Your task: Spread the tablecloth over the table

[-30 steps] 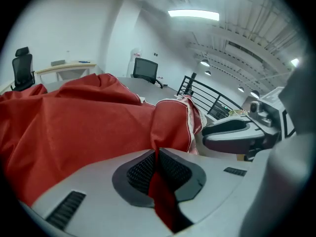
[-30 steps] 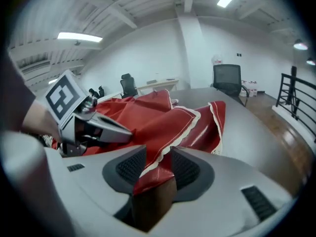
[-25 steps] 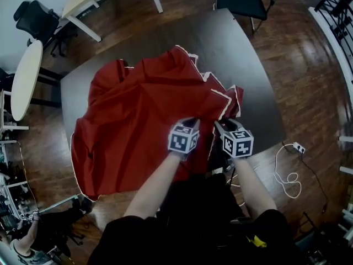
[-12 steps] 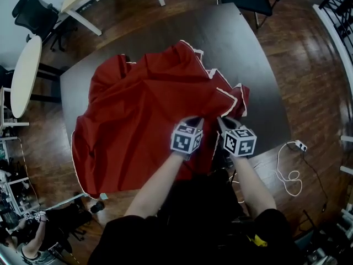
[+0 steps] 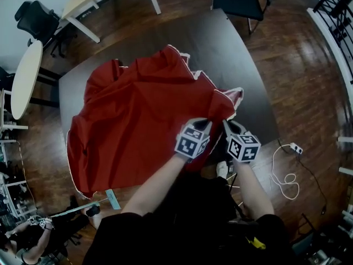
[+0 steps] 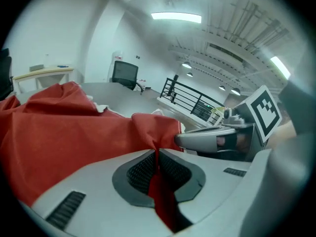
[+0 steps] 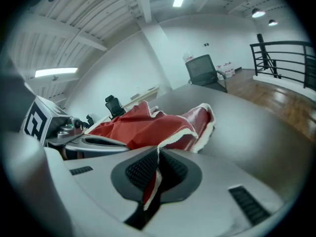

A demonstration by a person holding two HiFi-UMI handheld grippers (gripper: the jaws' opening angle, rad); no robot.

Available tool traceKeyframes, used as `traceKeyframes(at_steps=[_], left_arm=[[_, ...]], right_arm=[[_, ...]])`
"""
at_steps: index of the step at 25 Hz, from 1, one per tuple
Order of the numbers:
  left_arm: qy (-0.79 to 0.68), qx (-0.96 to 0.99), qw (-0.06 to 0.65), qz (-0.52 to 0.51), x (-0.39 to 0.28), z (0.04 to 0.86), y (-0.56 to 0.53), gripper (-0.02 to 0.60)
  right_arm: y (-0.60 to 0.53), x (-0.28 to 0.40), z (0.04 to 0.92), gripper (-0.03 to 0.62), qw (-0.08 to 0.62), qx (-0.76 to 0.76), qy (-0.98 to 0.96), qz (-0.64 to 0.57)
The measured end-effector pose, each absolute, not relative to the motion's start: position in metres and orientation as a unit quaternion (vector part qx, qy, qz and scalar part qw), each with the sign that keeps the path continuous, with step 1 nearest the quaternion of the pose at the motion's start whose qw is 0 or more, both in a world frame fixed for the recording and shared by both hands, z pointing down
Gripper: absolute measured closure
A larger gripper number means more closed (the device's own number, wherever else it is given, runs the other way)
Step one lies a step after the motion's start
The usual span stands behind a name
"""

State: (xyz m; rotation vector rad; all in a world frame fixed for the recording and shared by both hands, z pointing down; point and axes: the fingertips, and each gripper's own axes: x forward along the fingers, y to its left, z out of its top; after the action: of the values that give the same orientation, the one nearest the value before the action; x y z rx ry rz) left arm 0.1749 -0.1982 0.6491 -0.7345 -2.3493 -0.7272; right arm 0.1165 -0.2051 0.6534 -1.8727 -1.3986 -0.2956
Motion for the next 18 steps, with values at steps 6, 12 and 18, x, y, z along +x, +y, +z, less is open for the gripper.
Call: traceKeyframes(at_steps=[6, 12, 18], left_arm=[[-0.9, -0.208, 0.316, -0.216, 0.076, 0.643, -0.277, 0.555], [-0.897, -0.228, 0.348, -0.152, 0.029, 0.652, -0.325, 0.543], [-0.884, -0.271, 0.362, -0.122, 0.017, 0.663, -0.339, 0.439]], right_arm=[[-0.285, 0.022, 0.656, 0.583, 0.408, -0.706, -0.573, -0.079], [-0.363, -0.029, 0.669, 0.583, 0.426, -0.704, -0.564, -0.071], [-0.397, -0.056, 0.686, 0.583, 0.454, -0.698, -0.549, -0.068]])
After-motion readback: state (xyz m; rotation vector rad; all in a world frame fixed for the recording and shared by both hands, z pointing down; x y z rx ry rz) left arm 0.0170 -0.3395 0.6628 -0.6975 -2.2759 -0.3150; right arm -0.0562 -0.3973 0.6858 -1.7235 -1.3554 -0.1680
